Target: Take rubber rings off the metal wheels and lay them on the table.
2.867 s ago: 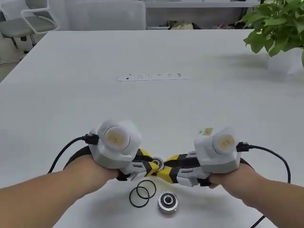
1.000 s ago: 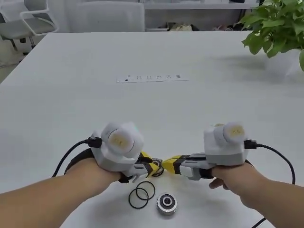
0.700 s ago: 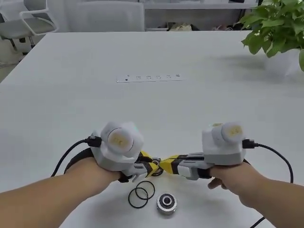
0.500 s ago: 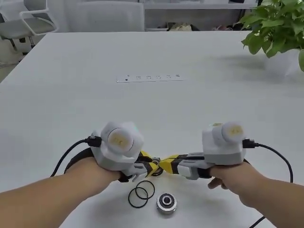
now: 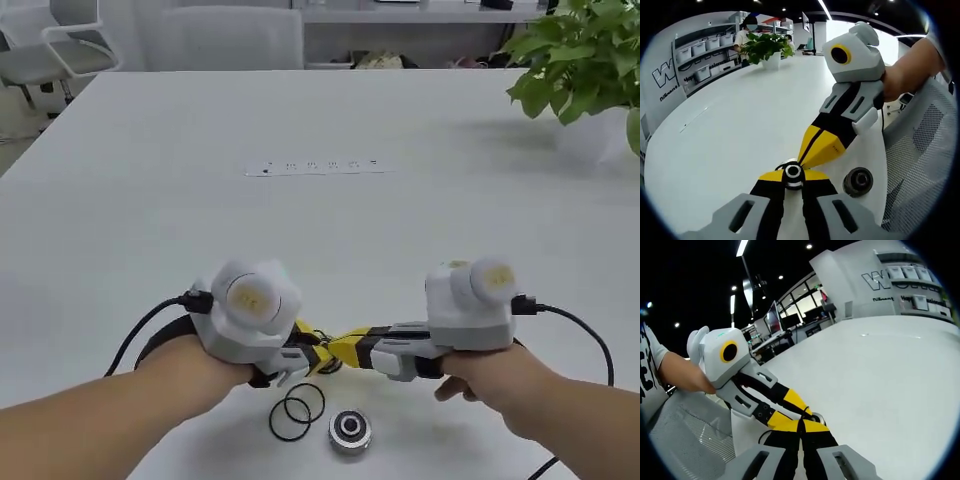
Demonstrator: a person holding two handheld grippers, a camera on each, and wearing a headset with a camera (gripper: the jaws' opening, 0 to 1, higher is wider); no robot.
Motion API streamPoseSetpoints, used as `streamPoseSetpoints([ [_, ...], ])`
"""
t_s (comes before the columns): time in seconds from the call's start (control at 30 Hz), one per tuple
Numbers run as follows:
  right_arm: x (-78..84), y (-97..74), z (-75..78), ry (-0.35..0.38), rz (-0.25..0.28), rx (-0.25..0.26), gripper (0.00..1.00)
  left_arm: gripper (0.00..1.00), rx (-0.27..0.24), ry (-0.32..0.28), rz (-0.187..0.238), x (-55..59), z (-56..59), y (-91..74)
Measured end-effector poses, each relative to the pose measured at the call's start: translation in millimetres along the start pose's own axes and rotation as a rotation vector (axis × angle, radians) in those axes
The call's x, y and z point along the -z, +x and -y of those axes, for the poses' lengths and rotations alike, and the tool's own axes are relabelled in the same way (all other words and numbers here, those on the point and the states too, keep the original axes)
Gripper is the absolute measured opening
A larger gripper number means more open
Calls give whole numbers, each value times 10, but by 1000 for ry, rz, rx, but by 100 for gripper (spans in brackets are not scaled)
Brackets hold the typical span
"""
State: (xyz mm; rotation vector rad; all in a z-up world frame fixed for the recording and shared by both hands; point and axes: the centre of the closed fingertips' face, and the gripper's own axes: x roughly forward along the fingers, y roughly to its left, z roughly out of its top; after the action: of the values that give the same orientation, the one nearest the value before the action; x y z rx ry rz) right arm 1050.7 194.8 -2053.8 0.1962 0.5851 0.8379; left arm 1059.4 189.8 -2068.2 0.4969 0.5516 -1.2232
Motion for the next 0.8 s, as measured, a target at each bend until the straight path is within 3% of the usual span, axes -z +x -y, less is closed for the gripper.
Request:
streamPoseSetpoints([
  [0.4,-37,-42,45,35,27,19,0,10,35,22,-6,12,35,-102],
  [0.8,-96,-42,-31,48,49,-8,0,22,54,14,64,-65,43,-410],
])
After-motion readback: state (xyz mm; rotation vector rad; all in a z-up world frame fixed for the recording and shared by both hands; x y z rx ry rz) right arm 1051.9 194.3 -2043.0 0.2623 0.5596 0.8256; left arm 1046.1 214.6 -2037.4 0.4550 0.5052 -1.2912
